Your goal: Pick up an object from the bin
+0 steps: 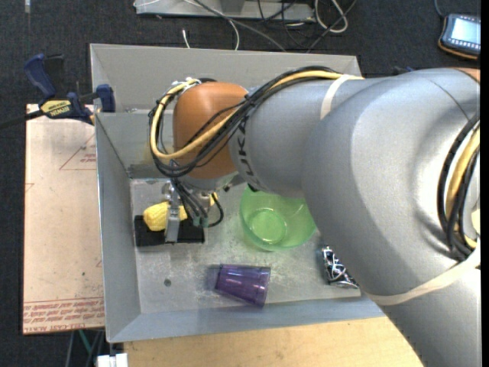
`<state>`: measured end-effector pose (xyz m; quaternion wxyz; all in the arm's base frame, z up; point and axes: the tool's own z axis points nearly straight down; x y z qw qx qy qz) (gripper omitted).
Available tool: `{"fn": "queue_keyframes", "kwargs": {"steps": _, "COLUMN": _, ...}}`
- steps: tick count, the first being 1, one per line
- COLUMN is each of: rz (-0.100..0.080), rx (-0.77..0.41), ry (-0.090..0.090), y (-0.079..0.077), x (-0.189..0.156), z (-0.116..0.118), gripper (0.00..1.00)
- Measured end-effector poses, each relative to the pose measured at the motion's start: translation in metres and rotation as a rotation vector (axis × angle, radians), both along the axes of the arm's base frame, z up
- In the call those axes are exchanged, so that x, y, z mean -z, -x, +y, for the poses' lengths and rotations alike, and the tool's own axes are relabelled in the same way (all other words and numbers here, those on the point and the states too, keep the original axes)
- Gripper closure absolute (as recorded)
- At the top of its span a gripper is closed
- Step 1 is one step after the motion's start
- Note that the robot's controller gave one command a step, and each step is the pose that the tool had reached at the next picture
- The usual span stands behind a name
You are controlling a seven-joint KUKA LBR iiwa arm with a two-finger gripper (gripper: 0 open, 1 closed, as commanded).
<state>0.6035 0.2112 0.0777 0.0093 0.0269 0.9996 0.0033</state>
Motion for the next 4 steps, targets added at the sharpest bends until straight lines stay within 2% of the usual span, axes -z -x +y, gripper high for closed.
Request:
{"fn": "queue_keyframes", "kwargs": {"steps": 1, "rz": 0.005, "rx": 0.001, "ry": 0.0, "y": 0.003, "x": -0.031, "z": 0.0, "gripper": 1.0}}
{"fn": "queue_keyframes", "kwargs": {"steps": 3, "rz": -0.005, "rx": 0.0, "ry": -0.004, "y": 0.001, "x": -0.097, "z": 0.001, "gripper": 1.0}}
{"fn": "queue_keyframes", "kwargs": {"steps": 4, "rz": -0.002, "rx": 0.0, "ry": -0.004, "y": 0.001, "x": -0.109, "z": 0.001, "gripper": 1.0}}
